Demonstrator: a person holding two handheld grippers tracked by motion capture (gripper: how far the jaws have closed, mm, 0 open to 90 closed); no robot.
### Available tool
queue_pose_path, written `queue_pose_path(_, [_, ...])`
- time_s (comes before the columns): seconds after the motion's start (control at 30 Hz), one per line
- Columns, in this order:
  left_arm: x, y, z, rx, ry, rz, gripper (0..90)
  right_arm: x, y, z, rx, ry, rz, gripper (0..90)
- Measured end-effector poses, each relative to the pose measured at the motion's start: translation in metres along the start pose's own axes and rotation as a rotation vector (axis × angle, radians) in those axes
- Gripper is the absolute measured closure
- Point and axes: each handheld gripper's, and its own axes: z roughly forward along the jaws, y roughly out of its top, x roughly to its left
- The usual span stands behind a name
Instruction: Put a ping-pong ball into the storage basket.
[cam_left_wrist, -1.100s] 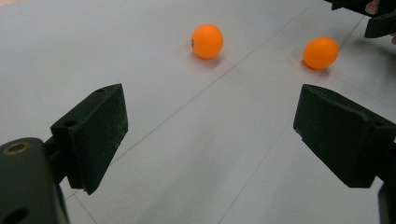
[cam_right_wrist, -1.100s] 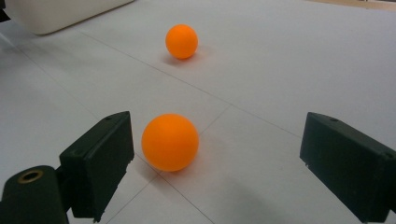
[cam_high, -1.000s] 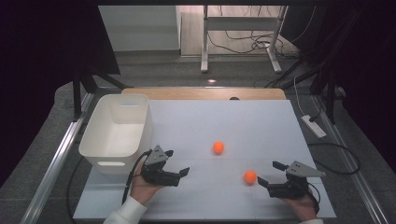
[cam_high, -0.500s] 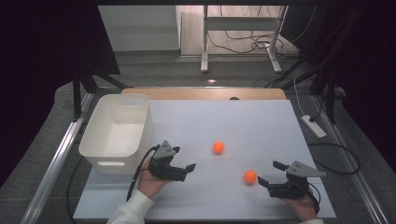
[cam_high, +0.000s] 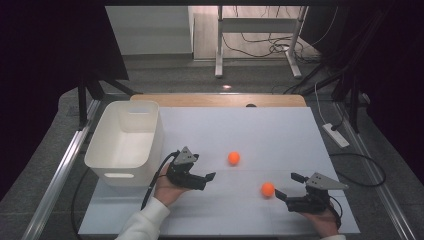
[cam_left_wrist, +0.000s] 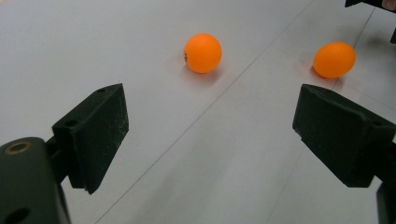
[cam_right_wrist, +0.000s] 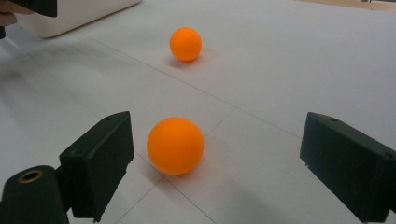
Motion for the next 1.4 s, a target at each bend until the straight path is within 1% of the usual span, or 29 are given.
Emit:
queue_pose_path(0.2, [-0.002, 0.008, 0.011, 0.019, -0.011, 0.025, 11.6, 0.0, 0.0, 0.0, 0.002, -0.001, 0.0, 9.5])
queue_pose_path(0.23, [-0.002, 0.008, 0.011, 0.019, -0.011, 0.025, 11.6, 0.001, 0.0, 0.0, 0.001, -0.001, -0.001, 9.5])
queue_pose_path(0.4, [-0.003, 0.014, 0.021, 0.031, -0.03, 0.027, 11.6, 0.0, 0.0, 0.0, -0.001, -0.001, 0.0, 9.4])
queue_pose_path(0.53, [-0.004, 0.017, 0.027, 0.036, -0.037, 0.034, 11.7, 0.0, 0.0, 0.0, 0.002, -0.002, -0.002, 9.5])
queue_pose_path(0.63, [-0.004, 0.019, 0.032, 0.051, -0.039, 0.039, 11.7, 0.0, 0.0, 0.001, 0.001, -0.001, -0.002, 9.5])
queue_pose_path(0.8, [-0.004, 0.023, 0.039, 0.059, -0.052, 0.039, 11.7, 0.001, 0.0, 0.002, 0.006, -0.002, -0.006, 9.5])
queue_pose_path(0.93, [-0.006, 0.025, 0.044, 0.07, -0.058, 0.053, 11.8, 0.001, 0.0, 0.002, 0.005, -0.003, -0.006, 9.5])
queue_pose_path(1.07, [-0.006, 0.027, 0.048, 0.083, -0.058, 0.061, 11.8, 0.001, 0.0, 0.002, 0.005, -0.002, -0.006, 9.5])
queue_pose_path(1.2, [-0.005, 0.028, 0.052, 0.091, -0.062, 0.054, 11.8, 0.001, 0.0, 0.002, 0.006, -0.001, -0.006, 9.5])
queue_pose_path(1.33, [-0.004, 0.028, 0.055, 0.099, -0.052, 0.058, 11.8, 0.0, 0.0, 0.002, 0.008, -0.003, -0.004, 9.5])
queue_pose_path(1.4, [-0.004, 0.03, 0.057, 0.102, -0.045, 0.069, 11.8, 0.0, 0.0, 0.002, 0.007, -0.003, -0.003, 9.5])
